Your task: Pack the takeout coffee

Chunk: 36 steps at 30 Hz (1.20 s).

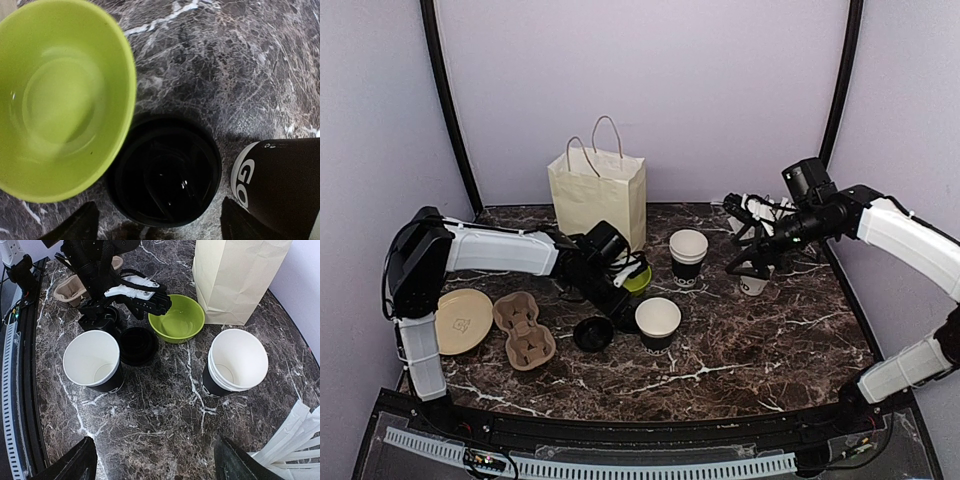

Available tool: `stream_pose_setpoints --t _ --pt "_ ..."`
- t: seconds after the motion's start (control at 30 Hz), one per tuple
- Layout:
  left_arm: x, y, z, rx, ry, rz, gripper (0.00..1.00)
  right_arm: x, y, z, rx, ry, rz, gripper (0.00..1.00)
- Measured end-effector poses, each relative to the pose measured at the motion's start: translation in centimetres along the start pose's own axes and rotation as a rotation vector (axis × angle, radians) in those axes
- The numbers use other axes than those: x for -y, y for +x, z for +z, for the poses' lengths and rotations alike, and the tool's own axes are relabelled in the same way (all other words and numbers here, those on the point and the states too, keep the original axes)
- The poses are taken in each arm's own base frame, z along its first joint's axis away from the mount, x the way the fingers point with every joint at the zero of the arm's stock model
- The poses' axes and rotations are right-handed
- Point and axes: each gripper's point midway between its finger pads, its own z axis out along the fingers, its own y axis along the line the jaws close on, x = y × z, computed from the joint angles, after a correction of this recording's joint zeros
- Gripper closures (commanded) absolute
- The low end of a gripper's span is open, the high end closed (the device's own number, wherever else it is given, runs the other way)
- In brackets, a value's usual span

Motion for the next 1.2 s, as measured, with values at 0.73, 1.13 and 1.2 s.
stream_pose_setpoints --t 0.73,1.13,1.2 --pt "-0.1 -0.6 2.4 -0.039 -0.078 -0.016 0.15 0.0 0.0 0.1 0.012 -0.004 0.007 0.19" --pt "-0.4 -0.6 2.4 -0.036 -0.099 -0.017 0.27 0.0 0.0 0.1 0.015 -0.007 0.014 0.19" --pt "-0.4 -0.6 2.4 -0.037 -0.099 -0.018 0.29 0.0 0.0 0.1 0.015 -0.007 0.015 0.19"
